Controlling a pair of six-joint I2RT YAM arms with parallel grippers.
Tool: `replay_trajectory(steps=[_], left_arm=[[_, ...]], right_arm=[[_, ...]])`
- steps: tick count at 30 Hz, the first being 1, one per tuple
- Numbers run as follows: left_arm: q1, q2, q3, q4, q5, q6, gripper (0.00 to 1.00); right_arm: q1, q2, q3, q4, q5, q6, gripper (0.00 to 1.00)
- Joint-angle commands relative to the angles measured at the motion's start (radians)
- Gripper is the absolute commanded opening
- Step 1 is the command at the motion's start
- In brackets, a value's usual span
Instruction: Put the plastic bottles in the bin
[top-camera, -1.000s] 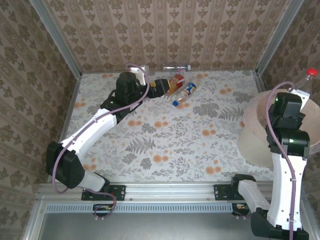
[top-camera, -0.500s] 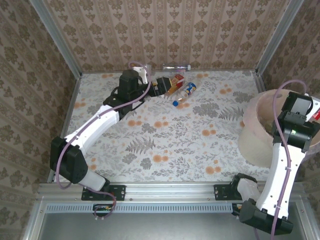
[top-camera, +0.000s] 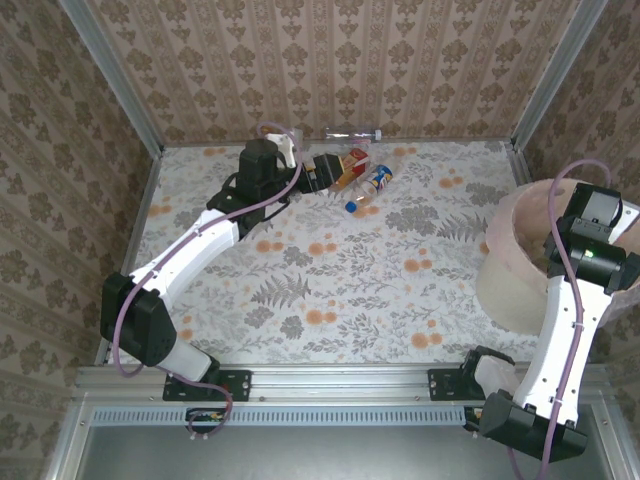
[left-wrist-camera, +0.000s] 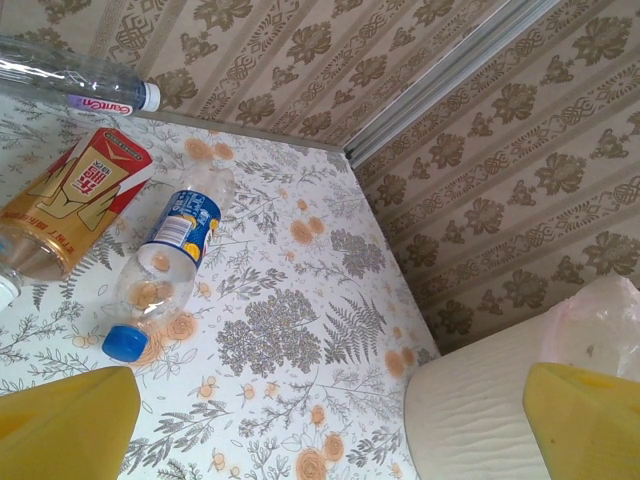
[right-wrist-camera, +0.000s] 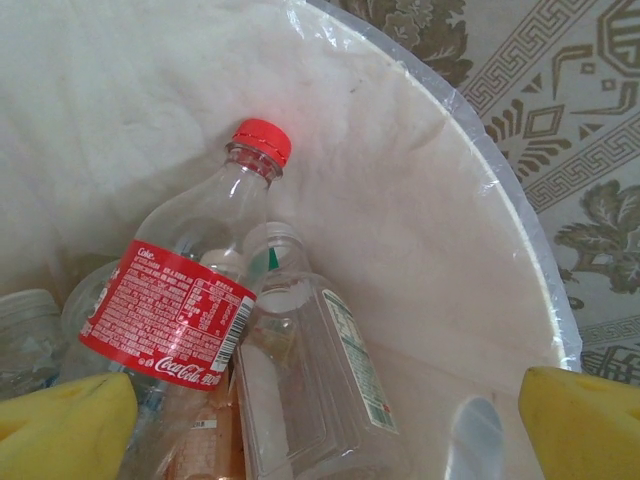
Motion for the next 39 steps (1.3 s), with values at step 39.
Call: replay_trajectory(steps=[39], left_arm=[[0.311, 0.015, -0.111, -0.298, -0.384, 0.112, 1.0]], right_arm=[[0.939, 0.094, -0.105, 0.676, -0.509, 0.179, 1.0]])
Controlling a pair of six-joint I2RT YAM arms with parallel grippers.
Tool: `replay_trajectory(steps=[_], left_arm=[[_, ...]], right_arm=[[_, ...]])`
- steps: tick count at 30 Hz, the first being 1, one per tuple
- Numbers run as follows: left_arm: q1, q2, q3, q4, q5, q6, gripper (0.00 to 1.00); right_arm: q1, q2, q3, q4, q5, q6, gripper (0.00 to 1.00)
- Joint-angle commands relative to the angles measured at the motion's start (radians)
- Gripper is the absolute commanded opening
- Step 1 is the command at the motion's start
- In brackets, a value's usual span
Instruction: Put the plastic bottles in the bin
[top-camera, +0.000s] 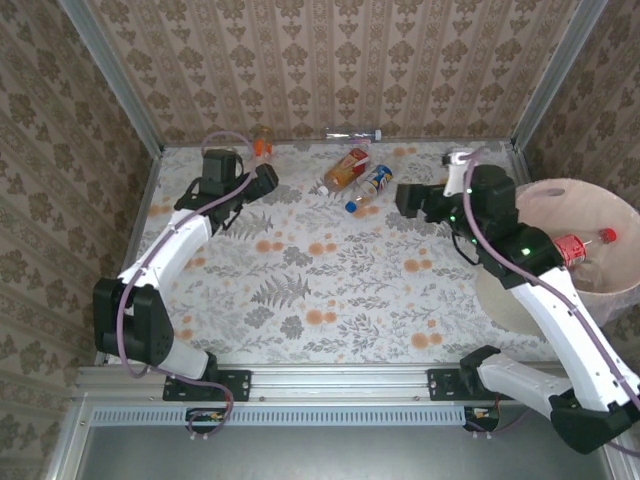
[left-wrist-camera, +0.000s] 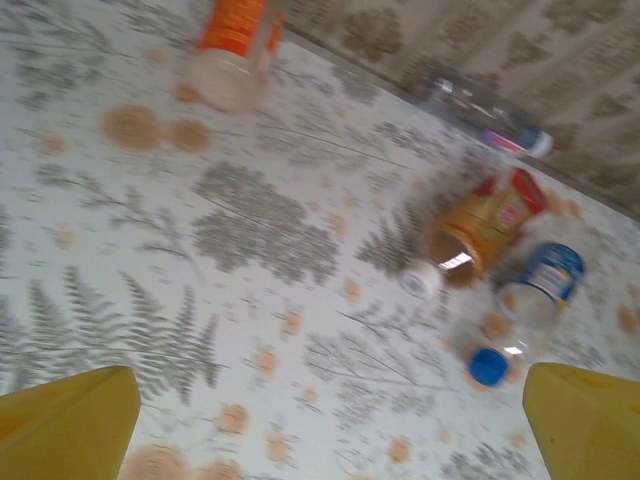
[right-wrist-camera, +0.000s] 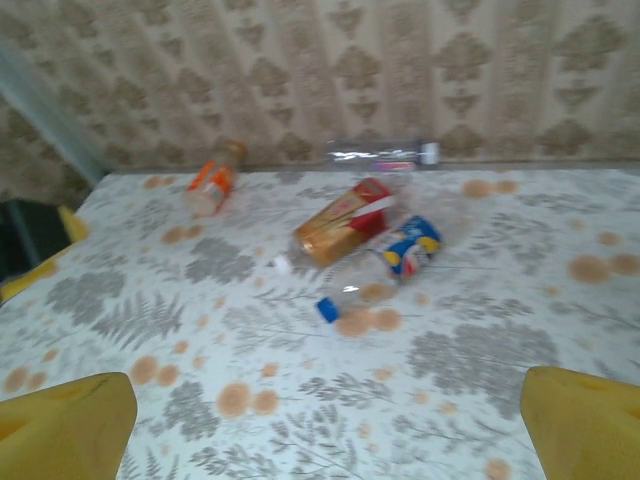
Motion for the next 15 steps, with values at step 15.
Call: replay_trajectory(steps=[15], left_arm=[[0.196, 0.411, 0.267, -0.056, 0.136, 0.215, 1.0]], right_arm=[[0.103, 0.055, -0.272, 0.25, 0.023, 0.147, 1.0]])
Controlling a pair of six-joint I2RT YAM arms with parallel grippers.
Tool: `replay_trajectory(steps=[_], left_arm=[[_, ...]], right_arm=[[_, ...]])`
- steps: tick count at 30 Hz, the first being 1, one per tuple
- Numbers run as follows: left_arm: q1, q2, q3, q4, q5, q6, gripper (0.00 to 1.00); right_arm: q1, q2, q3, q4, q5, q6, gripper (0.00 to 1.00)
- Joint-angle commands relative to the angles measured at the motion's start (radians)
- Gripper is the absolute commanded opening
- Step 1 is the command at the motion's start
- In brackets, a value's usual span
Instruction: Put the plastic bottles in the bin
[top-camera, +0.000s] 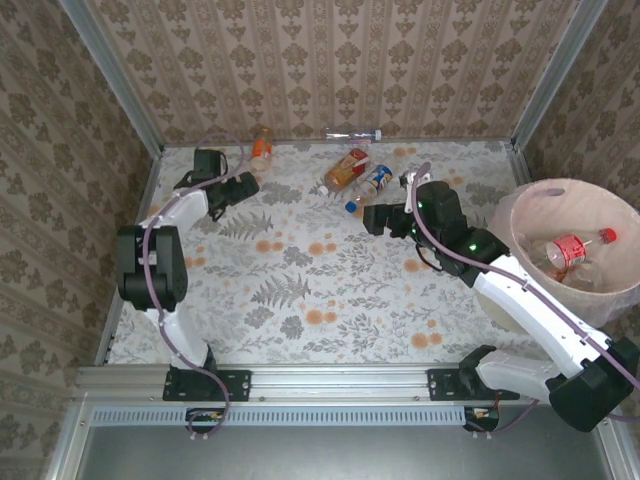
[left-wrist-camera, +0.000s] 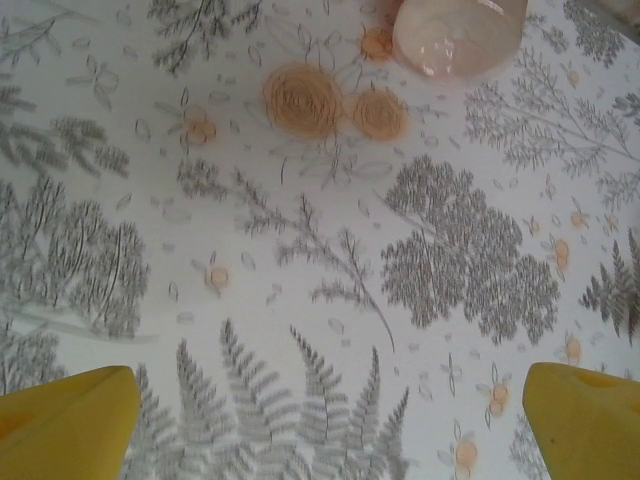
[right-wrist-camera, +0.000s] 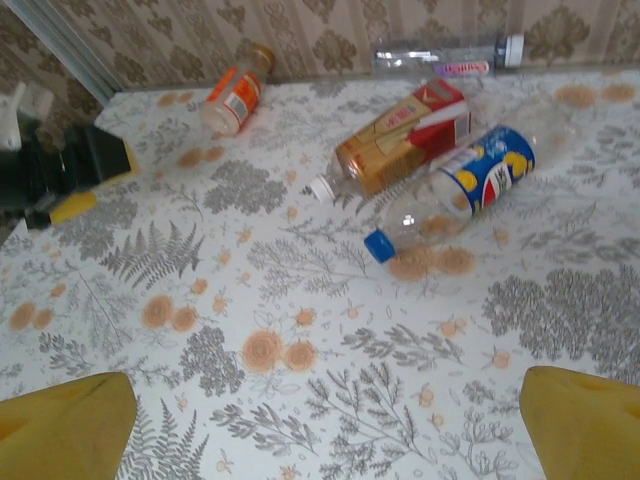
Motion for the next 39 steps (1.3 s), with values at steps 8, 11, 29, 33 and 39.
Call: replay_trajectory(steps=[8, 11, 29, 33, 39], left_arm=[[0.01, 0.264, 0.413, -0.161, 0.019, 0.171, 1.0], [0.006, 0.354, 0.542, -0.207, 0.046, 0.199, 1.0], [-0.093, 0.8, 1.187, -0.476, -0.215, 0.287, 0.94], [-0.097, 0.881, 1.293, -0.505, -0.202, 0.265, 0.87], [-0.098, 0.897, 1.309, -0.468, -0.203, 0.219, 0.68]], right_arm=[[0.002, -0.091, -0.088, 0.06, 0.013, 0.1, 1.0], [0.001, -0.114, -0.105, 0.067, 0.028, 0.112, 1.0], [0.0, -0.125, -0.08, 0.002, 0.065, 0.129, 1.0], [0.0, -0.14, -0.076, -0.004, 0.057, 0.128, 1.0], [0.001, -0.167, -0.084, -0.024, 0.086, 0.128, 1.0]])
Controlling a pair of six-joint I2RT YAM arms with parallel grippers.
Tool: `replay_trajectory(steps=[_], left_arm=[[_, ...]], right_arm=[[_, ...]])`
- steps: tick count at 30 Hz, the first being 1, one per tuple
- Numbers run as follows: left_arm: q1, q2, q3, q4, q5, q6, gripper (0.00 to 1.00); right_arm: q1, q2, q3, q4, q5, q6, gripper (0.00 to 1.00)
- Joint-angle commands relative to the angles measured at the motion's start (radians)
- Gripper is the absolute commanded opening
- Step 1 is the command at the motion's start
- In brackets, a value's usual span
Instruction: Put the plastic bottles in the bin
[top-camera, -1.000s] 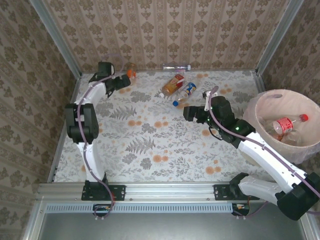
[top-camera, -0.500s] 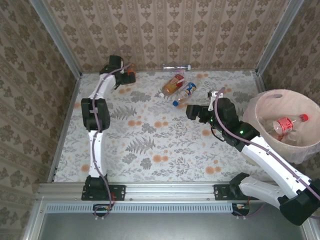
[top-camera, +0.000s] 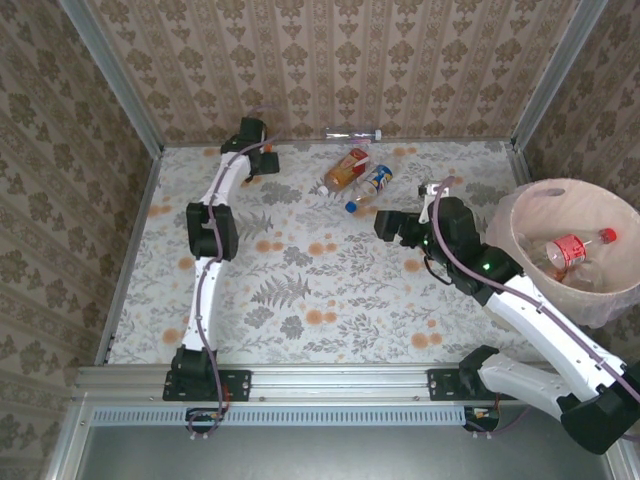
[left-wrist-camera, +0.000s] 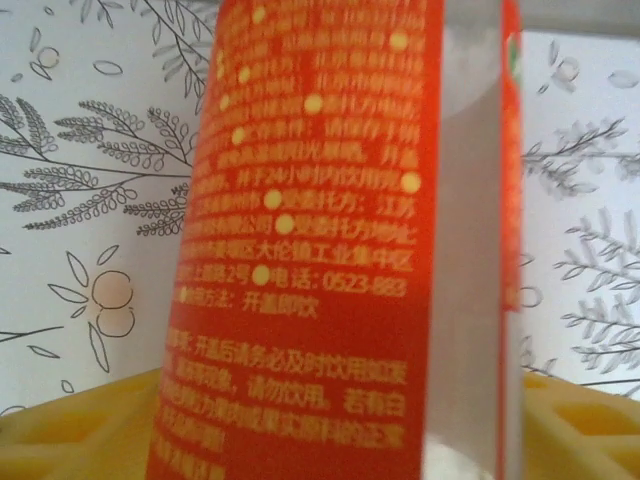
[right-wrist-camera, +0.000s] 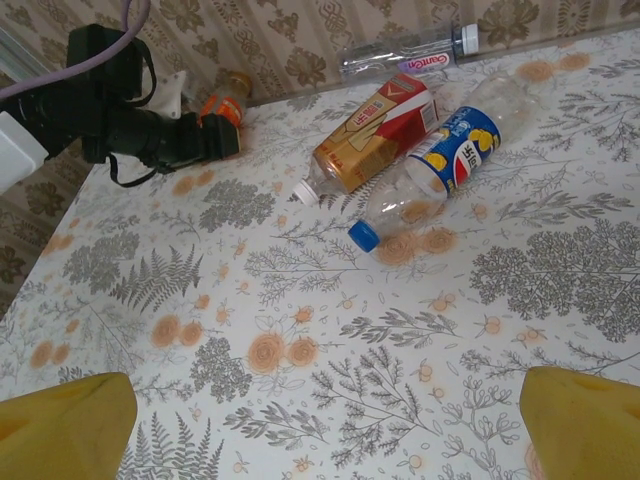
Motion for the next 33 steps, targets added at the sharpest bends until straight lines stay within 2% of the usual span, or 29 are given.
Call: replay_trajectory(steps=[1, 5, 12, 22, 26, 33], left_arm=[[0.006, -0.004, 0.035, -0.008, -0.018, -0.032, 0.67], [0.002, -0.029, 0.011, 0.002, -0.029, -0.033, 0.62], [-0.003, -0.181, -0.222, 0.091, -0.029, -0.024, 0.58], [-0.03, -0.471, -0.674, 0.235, 0.036, -0.099, 0.53], [-0.047, -0.6, -0.842, 0.28, 0.094, -0.132, 0.51], [-0.123, -0.871, -1.157, 0.401, 0.202, -0.162, 0.48]], right_arm=[[0.0, -0.03, 0.007, -0.031, 0.038, 0.008, 1.0], [0.001, -0.031, 0.002, -0.035, 0.033, 0.004, 1.0], [0.001, -0.03, -0.024, 0.003, -0.016, -0.02, 1.0], [0.001, -0.076, -0.1, 0.119, -0.062, -0.006, 1.0], [0.001, -0.098, -0.138, 0.172, -0.062, 0.015, 1.0], [0.001, -0.094, -0.163, 0.196, -0.047, 0.062, 1.0]])
